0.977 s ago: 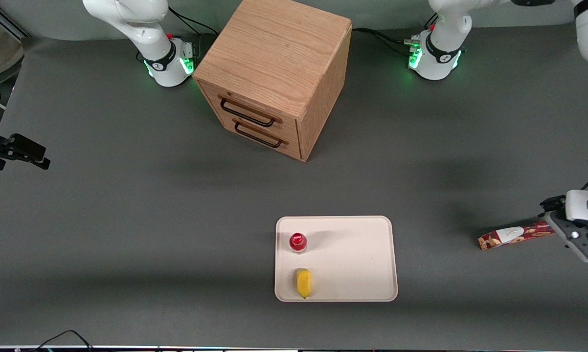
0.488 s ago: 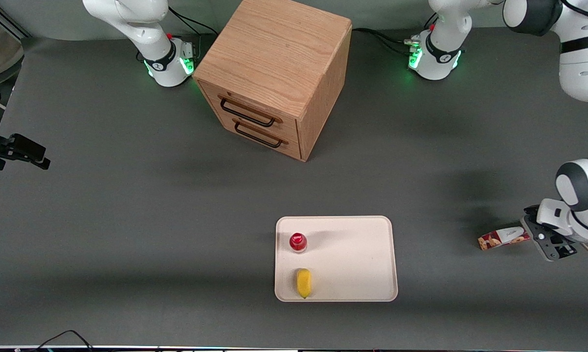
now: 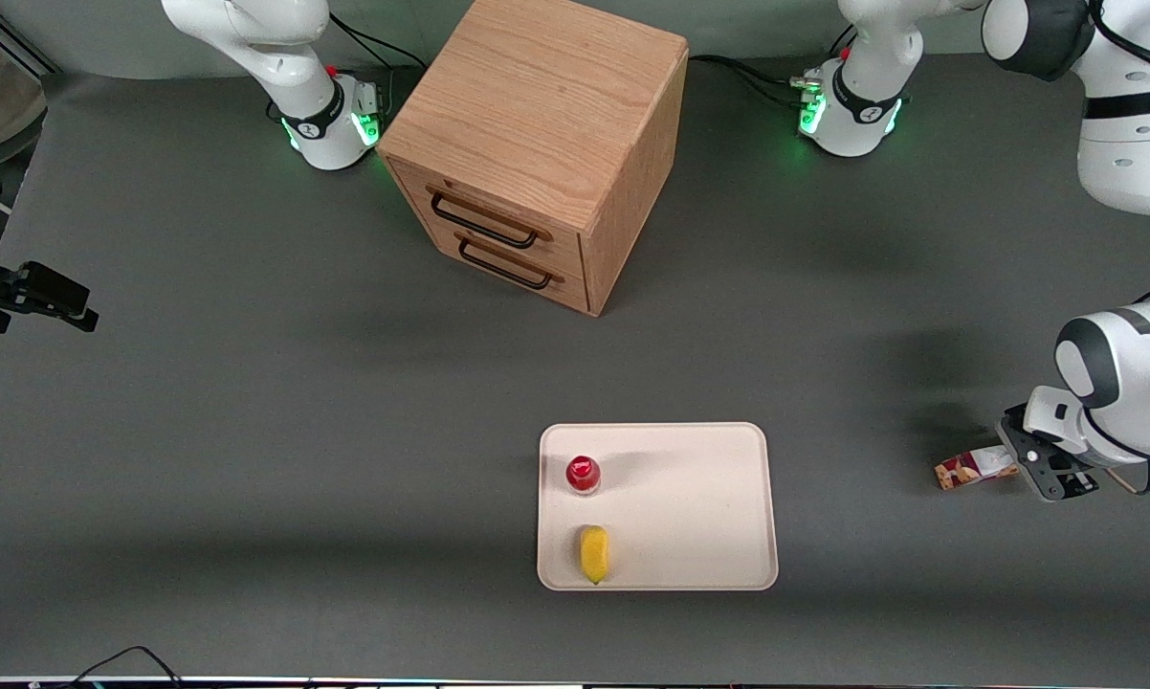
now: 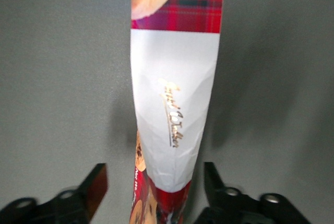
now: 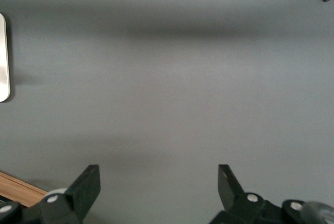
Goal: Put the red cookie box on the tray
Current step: 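Close the left gripper on the end of the cookie box, then lift the box upright and carry it over the white tray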
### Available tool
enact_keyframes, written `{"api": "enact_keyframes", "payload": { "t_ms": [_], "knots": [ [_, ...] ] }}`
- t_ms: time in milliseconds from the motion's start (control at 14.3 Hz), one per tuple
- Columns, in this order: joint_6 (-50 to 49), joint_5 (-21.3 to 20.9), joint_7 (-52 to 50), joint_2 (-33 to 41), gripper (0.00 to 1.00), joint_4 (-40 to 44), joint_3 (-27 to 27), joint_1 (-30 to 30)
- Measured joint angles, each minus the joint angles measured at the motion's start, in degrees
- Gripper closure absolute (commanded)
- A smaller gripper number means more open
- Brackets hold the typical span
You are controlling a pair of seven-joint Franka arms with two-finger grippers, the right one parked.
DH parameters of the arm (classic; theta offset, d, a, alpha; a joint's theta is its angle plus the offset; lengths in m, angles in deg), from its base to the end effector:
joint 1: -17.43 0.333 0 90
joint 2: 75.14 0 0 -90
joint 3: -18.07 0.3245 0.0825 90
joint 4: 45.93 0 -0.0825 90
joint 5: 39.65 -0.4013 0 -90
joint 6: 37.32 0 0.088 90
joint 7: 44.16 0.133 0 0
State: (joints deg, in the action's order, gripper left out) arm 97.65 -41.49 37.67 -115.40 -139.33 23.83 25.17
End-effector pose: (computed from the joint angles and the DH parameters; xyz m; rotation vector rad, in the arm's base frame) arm 0.6932 0.1603 0.1812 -2.4931 1.7790 0.0728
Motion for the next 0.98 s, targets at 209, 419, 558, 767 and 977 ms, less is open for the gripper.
{"api": "enact_keyframes", "payload": {
  "t_ms": [209, 419, 558, 767, 977],
  "knots": [
    [0.05, -0.36, 0.01, 0.00, 1.00, 0.03, 0.15, 0.00],
    [0.05, -0.38, 0.01, 0.04, 1.00, 0.20, 0.29, 0.00],
    [0.01, -0.39, -0.08, 0.57, 1.00, 0.44, 0.38, 0.00],
    [-3.25, -0.38, -4.45, 3.84, 1.00, 1.49, 0.60, -0.03],
    [-13.38, -0.50, -16.21, 9.97, 1.00, 4.08, 0.40, -0.63]
  ]
}}
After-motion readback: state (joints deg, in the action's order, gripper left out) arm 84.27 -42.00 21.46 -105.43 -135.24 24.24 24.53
